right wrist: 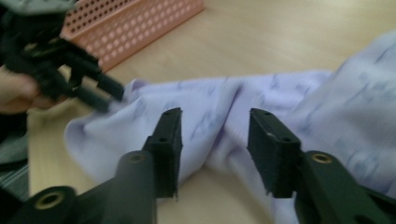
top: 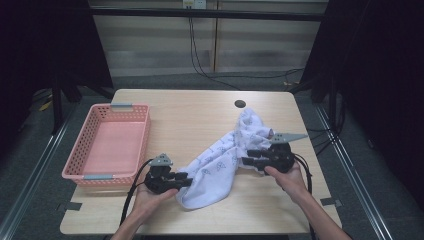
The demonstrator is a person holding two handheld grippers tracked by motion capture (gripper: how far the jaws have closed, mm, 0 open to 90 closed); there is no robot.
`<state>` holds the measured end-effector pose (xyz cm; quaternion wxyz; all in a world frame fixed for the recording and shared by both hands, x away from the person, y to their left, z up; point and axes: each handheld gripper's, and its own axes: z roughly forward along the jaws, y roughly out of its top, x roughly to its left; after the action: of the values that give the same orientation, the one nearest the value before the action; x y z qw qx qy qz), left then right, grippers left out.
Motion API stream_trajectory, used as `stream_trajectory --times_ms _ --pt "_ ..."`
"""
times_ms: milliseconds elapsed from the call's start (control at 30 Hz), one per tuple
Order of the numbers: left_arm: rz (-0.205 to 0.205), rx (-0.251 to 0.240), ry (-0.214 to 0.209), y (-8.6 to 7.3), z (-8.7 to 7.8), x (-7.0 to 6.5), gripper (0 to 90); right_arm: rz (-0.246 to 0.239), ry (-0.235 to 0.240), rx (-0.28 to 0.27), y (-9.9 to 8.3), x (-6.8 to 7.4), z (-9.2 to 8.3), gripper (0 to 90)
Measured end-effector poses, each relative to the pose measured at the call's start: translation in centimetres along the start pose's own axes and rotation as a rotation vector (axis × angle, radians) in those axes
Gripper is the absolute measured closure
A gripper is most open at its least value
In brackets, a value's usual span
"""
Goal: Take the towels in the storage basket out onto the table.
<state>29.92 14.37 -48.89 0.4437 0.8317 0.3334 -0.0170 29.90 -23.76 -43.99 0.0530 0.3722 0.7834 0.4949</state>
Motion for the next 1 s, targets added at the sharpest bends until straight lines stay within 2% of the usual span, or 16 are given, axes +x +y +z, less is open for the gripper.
stream_trajectory --times_ms 33,67,167,233,300,333,400,467,533,600,667,700,867,1000 --pt "-0.004 0.005 0.019 -0.1 -0.1 0.1 82.9 0.009 0.037 0.016 -1.0 0.3 0.0 64.6" --pt "-0.014 0.008 0.021 -0.2 -0.1 0.3 86.9 0.011 0.048 0.040 -1.9 0.5 0.4 67.9" --pt "-0.041 0.013 0.032 -0.4 -0.3 0.8 88.2 0.001 0.058 0.131 -3.8 1.0 2.4 73.8" --pt "-0.062 0.011 0.018 -0.7 -0.4 1.1 88.3 -0.030 0.023 0.184 -4.2 1.3 4.0 74.9" --pt "-0.054 0.021 0.025 -1.0 -0.3 1.1 88.2 -0.028 0.045 0.185 -4.0 1.2 5.2 73.7" --pt "-0.053 0.011 0.013 -1.1 -0.3 1.1 88.0 -0.032 0.049 0.179 -3.7 1.3 5.5 73.5" --pt "-0.065 -0.012 -0.025 -1.0 -0.4 1.0 87.8 -0.028 0.088 0.136 -2.8 1.5 6.1 73.0" --pt "-0.060 -0.017 -0.038 -0.9 -0.5 0.9 87.9 -0.044 0.083 0.105 -1.6 1.9 7.0 73.0" --pt "-0.065 -0.024 -0.043 -0.9 -0.6 0.7 87.9 -0.045 0.101 0.090 -0.9 2.0 8.0 69.1" --pt "-0.050 -0.018 -0.036 -0.9 -0.8 0.5 87.8 -0.047 0.109 0.119 -0.5 1.9 9.6 62.7" --pt "-0.061 -0.028 -0.039 -1.0 -0.9 0.6 87.8 -0.069 0.088 0.160 -0.7 1.9 10.9 59.3" --pt "-0.059 -0.025 -0.032 -1.1 -1.1 0.8 87.7 -0.065 0.101 0.163 -1.0 1.8 11.3 58.8" --pt "-0.083 -0.016 -0.021 -1.4 -1.0 1.2 87.6 -0.037 0.119 0.149 -1.2 1.4 10.3 52.6" --pt "-0.084 -0.002 -0.016 -1.4 -0.8 1.1 87.8 -0.043 0.106 0.153 -1.6 1.6 8.7 56.4"
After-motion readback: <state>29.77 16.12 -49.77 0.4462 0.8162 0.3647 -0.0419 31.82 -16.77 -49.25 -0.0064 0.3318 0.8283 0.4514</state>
